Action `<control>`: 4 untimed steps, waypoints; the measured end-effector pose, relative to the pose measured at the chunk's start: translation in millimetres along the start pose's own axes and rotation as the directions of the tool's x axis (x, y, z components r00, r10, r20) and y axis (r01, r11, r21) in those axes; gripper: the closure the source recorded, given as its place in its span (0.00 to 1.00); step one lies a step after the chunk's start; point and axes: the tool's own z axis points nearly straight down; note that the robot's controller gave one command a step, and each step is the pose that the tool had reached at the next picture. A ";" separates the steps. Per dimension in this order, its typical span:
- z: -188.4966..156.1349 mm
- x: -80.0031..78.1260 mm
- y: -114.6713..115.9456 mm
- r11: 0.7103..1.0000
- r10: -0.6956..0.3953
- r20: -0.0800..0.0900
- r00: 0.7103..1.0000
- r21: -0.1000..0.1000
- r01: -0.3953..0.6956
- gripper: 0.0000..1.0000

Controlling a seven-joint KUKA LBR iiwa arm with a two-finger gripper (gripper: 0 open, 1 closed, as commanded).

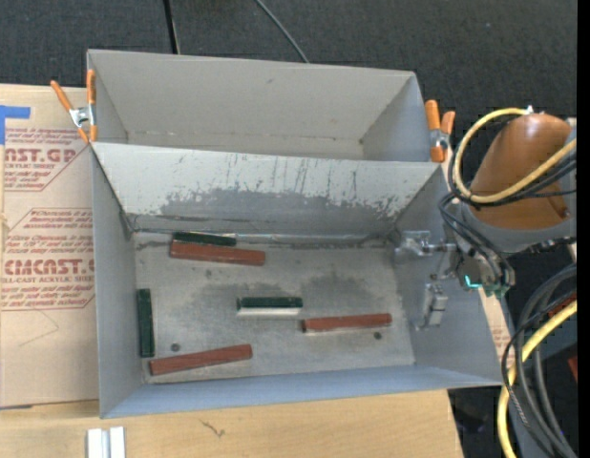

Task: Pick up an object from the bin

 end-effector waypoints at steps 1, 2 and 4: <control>-4.4 -1.8 0.4 1.000 -0.001 0.007 1.000 0.001 0.001 0.00; -4.2 -1.9 0.6 1.000 -0.001 0.008 1.000 0.001 0.001 0.00; 59.5 2.8 17.3 0.999 0.043 0.014 0.999 0.001 -0.043 0.00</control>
Offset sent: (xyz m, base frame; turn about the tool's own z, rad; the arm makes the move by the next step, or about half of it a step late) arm -0.0051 0.0261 -0.0831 0.1476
